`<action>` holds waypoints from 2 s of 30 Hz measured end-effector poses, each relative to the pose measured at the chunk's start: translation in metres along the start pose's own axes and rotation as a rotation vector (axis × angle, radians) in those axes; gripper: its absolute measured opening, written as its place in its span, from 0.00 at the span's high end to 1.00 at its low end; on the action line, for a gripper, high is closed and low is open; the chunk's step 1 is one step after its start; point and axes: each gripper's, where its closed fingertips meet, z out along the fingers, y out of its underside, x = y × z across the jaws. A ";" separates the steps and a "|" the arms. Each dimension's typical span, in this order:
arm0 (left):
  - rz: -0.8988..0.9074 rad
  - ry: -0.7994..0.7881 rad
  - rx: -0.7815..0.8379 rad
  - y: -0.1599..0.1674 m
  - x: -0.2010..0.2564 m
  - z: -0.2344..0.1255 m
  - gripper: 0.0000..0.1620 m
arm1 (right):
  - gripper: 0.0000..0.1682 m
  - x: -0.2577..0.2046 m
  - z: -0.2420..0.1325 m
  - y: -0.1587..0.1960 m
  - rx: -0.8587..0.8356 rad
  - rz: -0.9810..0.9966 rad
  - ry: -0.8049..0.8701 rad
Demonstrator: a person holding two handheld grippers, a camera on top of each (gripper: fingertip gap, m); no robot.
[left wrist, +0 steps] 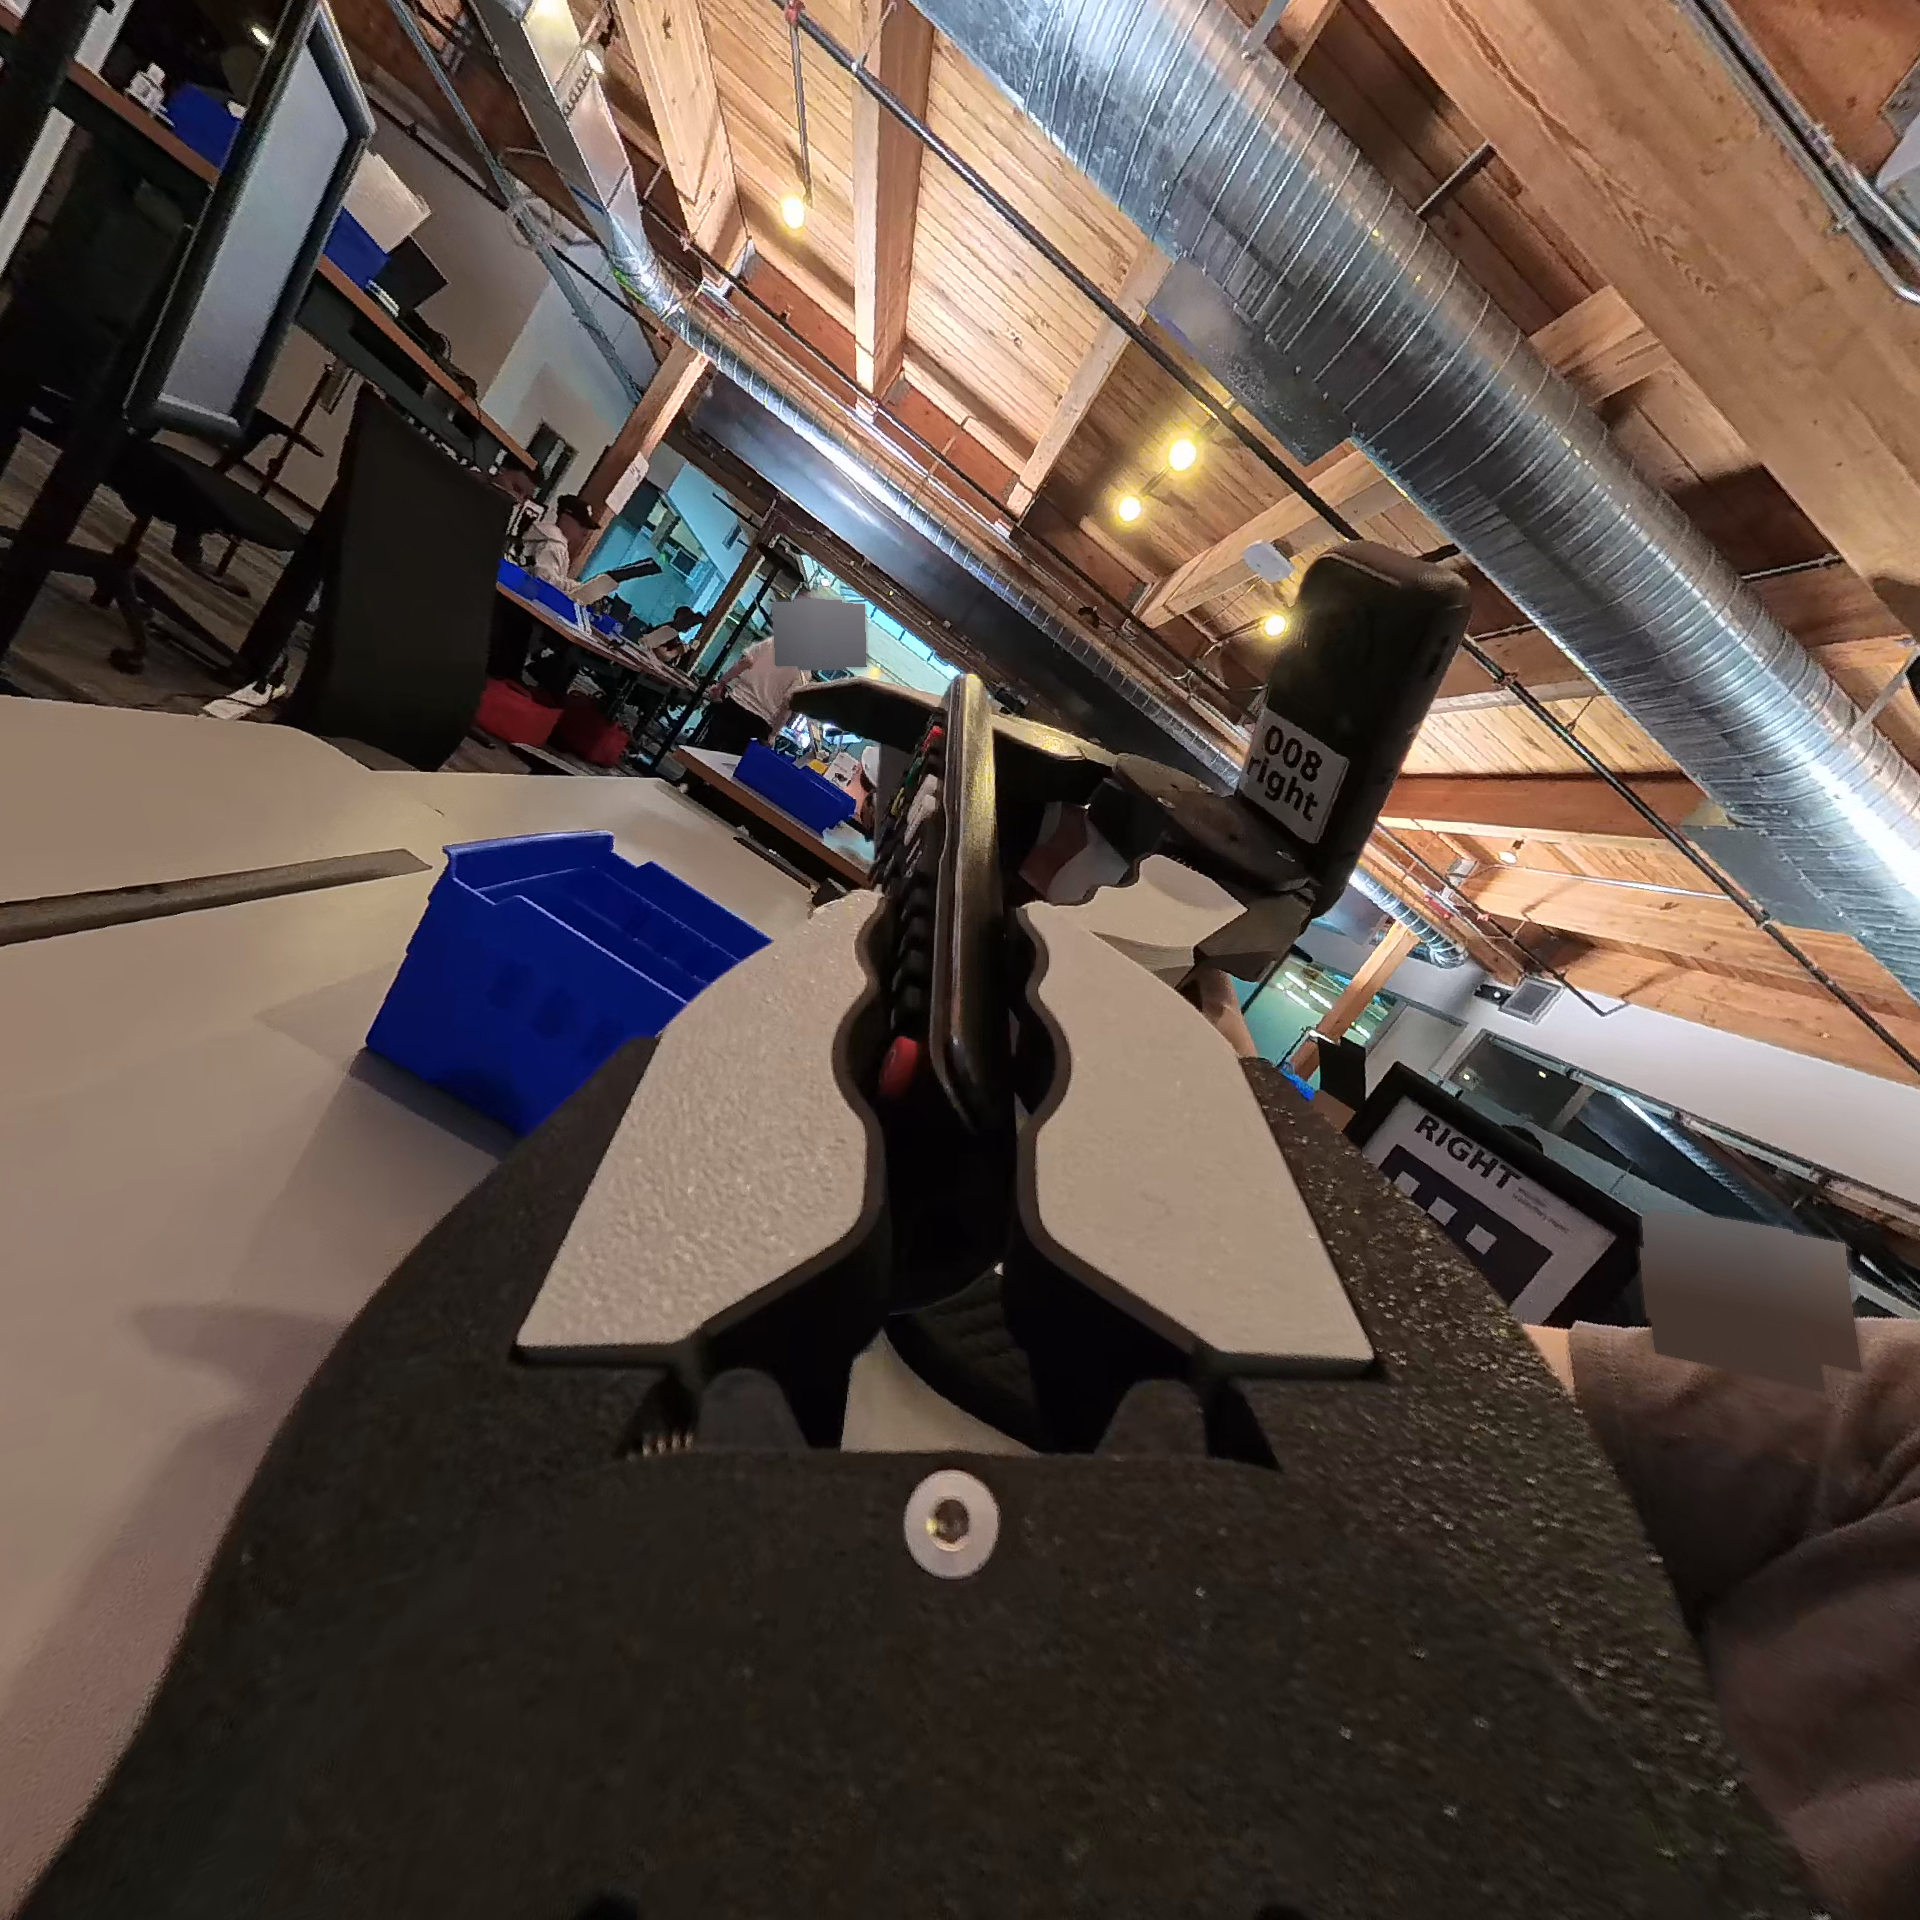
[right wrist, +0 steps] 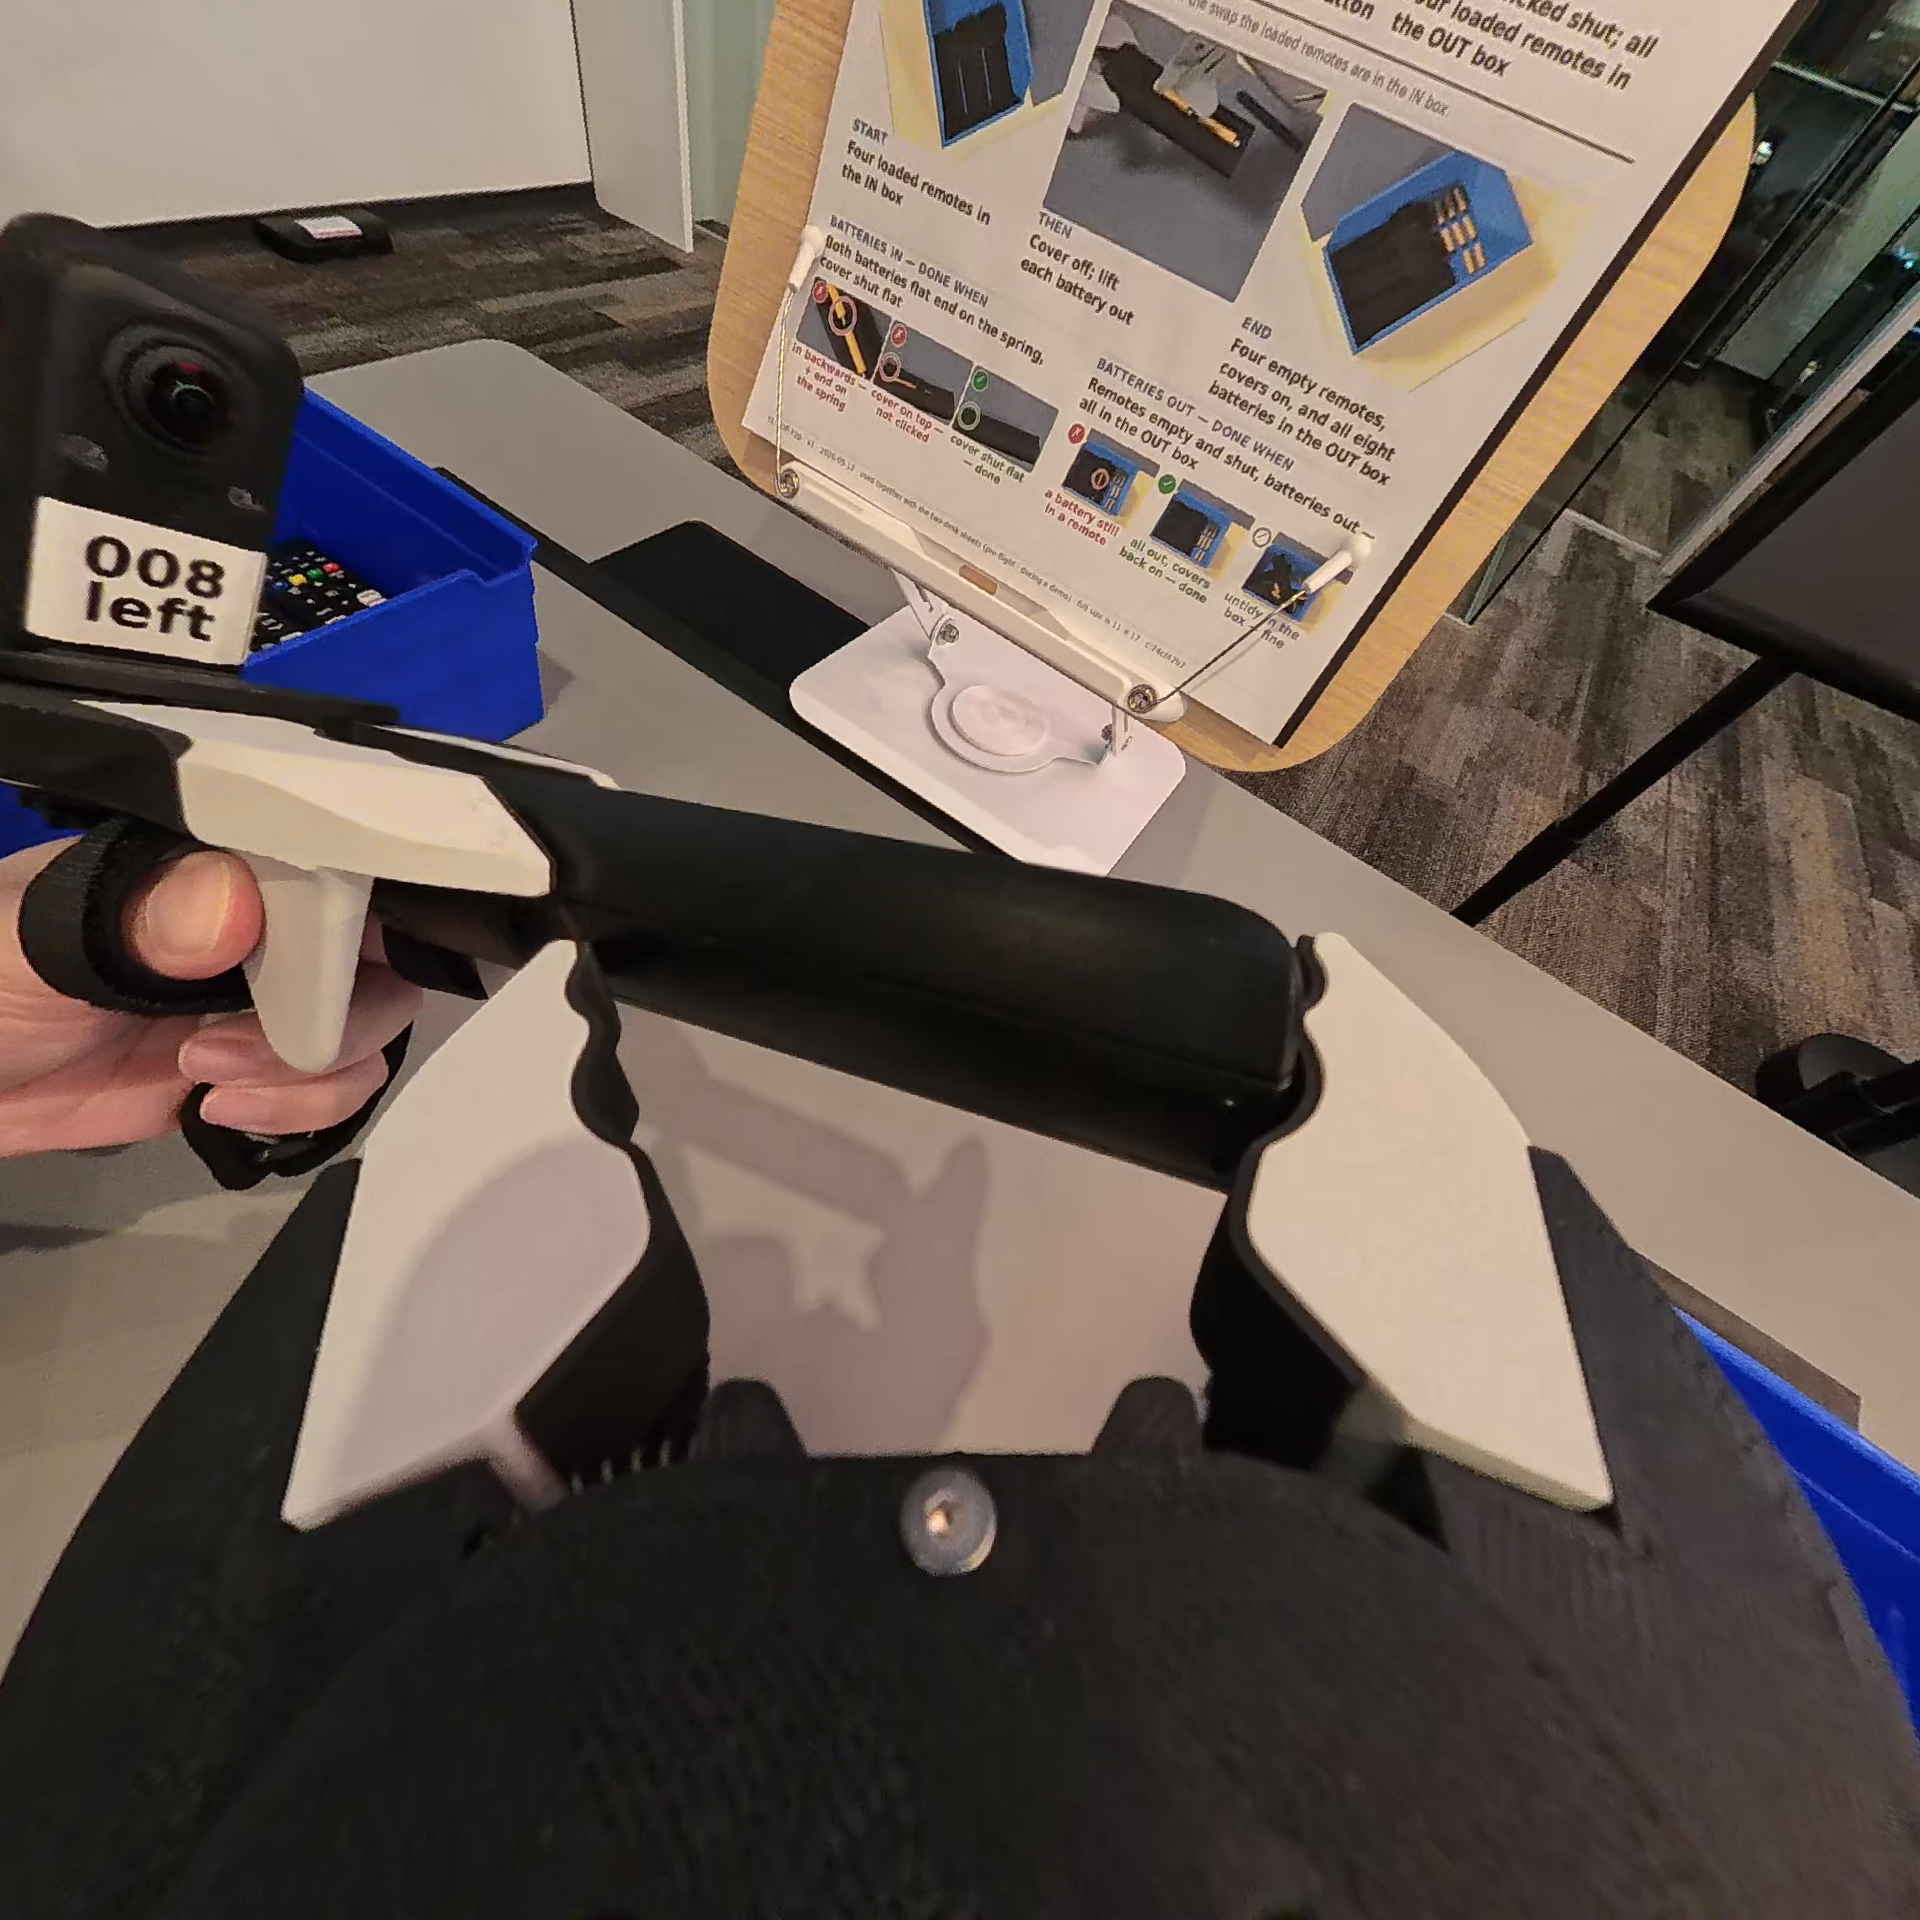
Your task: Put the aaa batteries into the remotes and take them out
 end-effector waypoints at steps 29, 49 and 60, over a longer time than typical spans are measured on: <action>-0.007 0.003 -0.023 0.006 -0.001 0.002 0.87 | 0.32 0.002 -0.006 0.005 -0.008 -0.004 -0.044; -0.203 0.173 0.015 -0.014 0.017 -0.005 0.88 | 0.73 -0.012 -0.044 -0.030 0.141 0.029 -0.434; -0.186 0.185 0.002 -0.021 0.022 -0.009 0.87 | 0.79 0.014 -0.073 -0.032 0.142 0.060 -0.476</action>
